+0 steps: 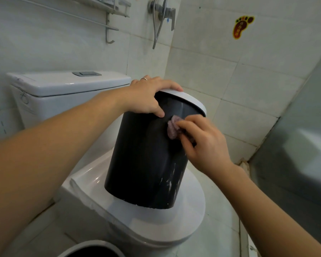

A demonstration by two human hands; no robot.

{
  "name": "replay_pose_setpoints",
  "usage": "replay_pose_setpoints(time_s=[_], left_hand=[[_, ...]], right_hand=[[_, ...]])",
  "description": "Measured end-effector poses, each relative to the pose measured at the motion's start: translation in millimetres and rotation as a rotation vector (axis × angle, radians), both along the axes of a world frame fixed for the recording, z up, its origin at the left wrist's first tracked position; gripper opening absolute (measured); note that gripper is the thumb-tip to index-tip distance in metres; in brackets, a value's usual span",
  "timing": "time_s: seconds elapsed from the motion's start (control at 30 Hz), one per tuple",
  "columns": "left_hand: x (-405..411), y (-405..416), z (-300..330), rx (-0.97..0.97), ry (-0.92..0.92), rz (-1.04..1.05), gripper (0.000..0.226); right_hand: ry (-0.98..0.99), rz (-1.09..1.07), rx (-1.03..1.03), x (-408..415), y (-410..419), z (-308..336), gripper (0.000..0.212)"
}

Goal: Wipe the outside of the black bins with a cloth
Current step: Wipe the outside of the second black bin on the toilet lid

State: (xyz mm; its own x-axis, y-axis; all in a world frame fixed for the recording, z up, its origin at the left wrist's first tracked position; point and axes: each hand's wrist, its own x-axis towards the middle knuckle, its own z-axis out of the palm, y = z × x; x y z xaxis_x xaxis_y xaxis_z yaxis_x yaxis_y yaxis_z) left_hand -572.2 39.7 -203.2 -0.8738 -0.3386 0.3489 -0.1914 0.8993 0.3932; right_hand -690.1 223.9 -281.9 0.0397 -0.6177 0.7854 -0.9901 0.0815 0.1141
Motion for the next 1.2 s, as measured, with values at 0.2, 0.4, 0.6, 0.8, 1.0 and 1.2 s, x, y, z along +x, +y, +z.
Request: replay_pose_setpoints(time_s=[0.2, 0.4, 0.6, 0.8, 1.0, 1.2], left_hand=[[-0.5, 0.3, -0.2, 0.015, -0.002, -0.007, 0.078], [0.2, 1.8, -0.4, 0.028, -0.004, -0.001, 0.077], [2.3, 0.9, -1.2, 0.035, 0.011, 0.021, 0.077], [0.1, 0.5, -1.4, 0.016, 0.006, 0.021, 0.074], [-2.2, -4.5, -3.8, 0.025, 0.033, 0.039, 0.074], [-3.0, -7.7, -5.6, 0.038, 0.041, 0.039, 0.073]], right_hand=[[-0.022, -0.021, -0.011, -4.5, -0.6, 8.3, 0.020], [-0.081, -0.046, -0.045, -4.5, -6.8, 8.6, 0.022], [0.014, 0.071, 0.037, 4.2, 10.0, -23.1, 0.018], [-0.101, -0.075, -0.051, -1.6, -5.9, 2.5, 0.022], [-0.058, 0.023, -0.011, 8.0, 4.7, -28.4, 0.021], [0.020, 0.143, 0.076, 11.6, 16.0, -43.7, 0.018]])
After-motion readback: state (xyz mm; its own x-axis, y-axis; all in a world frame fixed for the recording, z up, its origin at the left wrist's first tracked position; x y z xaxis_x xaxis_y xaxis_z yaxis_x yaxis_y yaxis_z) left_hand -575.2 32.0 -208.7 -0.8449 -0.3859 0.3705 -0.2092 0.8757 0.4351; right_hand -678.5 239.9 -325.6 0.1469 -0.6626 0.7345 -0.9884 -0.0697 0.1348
